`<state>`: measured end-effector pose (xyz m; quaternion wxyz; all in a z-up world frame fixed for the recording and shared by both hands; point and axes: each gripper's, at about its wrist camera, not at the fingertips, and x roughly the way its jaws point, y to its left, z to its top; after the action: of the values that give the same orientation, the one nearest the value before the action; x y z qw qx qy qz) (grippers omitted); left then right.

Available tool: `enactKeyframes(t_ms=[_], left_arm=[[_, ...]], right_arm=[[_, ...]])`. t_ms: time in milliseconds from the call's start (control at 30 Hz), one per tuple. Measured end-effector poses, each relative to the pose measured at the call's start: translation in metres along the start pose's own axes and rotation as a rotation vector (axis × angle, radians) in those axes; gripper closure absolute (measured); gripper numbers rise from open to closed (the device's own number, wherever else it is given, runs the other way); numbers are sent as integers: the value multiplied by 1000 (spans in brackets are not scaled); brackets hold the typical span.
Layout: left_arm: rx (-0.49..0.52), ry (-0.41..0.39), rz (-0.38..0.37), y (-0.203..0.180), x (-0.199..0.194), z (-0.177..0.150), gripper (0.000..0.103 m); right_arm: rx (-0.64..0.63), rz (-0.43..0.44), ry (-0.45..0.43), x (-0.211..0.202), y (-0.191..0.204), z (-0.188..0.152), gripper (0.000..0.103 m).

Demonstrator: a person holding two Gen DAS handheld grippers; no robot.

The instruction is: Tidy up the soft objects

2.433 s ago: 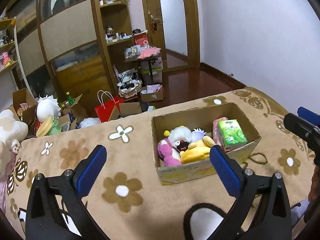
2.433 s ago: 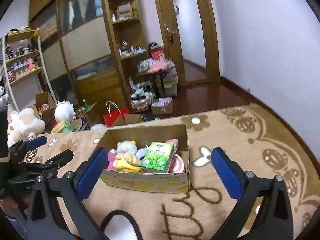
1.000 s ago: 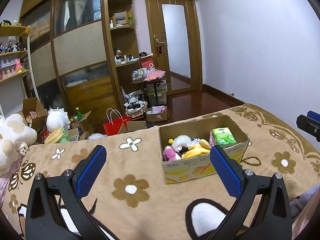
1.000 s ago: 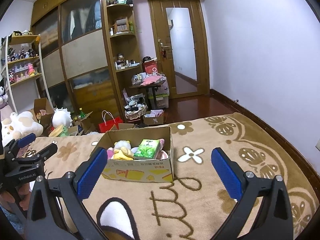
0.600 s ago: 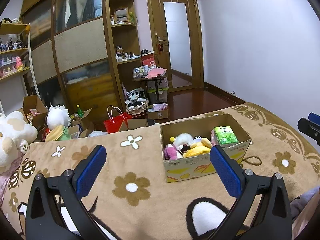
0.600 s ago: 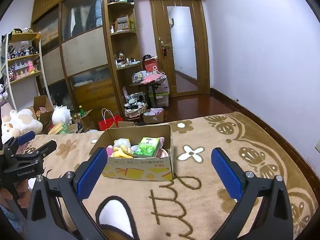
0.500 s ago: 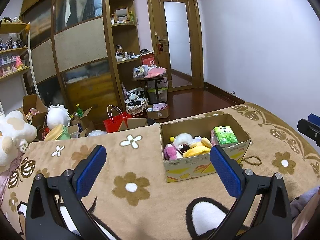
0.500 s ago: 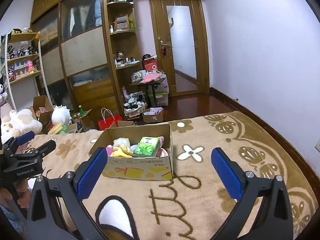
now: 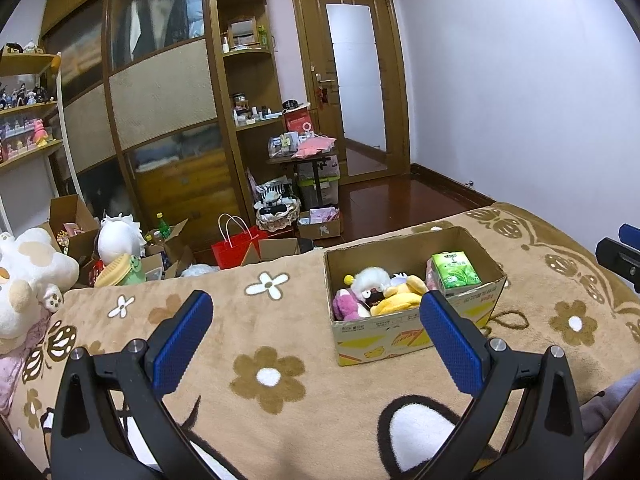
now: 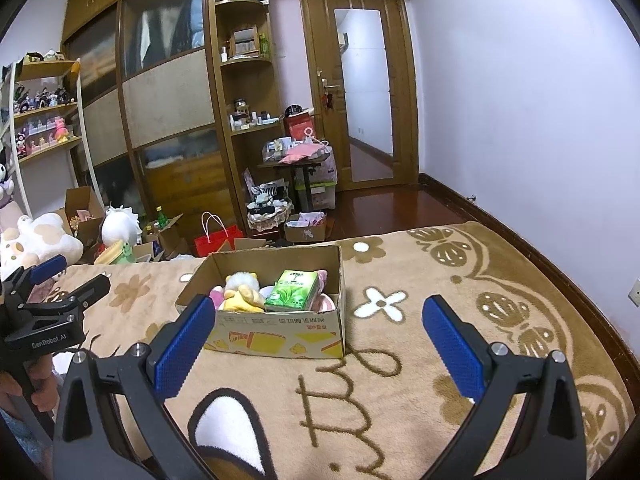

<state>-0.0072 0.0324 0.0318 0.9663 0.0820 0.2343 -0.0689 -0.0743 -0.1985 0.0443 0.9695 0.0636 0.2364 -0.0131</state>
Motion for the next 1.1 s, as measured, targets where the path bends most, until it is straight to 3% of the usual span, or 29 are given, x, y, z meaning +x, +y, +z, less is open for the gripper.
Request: enactKeyframes(t_ms=[1100], left_arm=[[-1, 4, -17, 0, 1, 1, 1]], right_arm=[[-2, 0, 10, -1, -6, -7, 0]])
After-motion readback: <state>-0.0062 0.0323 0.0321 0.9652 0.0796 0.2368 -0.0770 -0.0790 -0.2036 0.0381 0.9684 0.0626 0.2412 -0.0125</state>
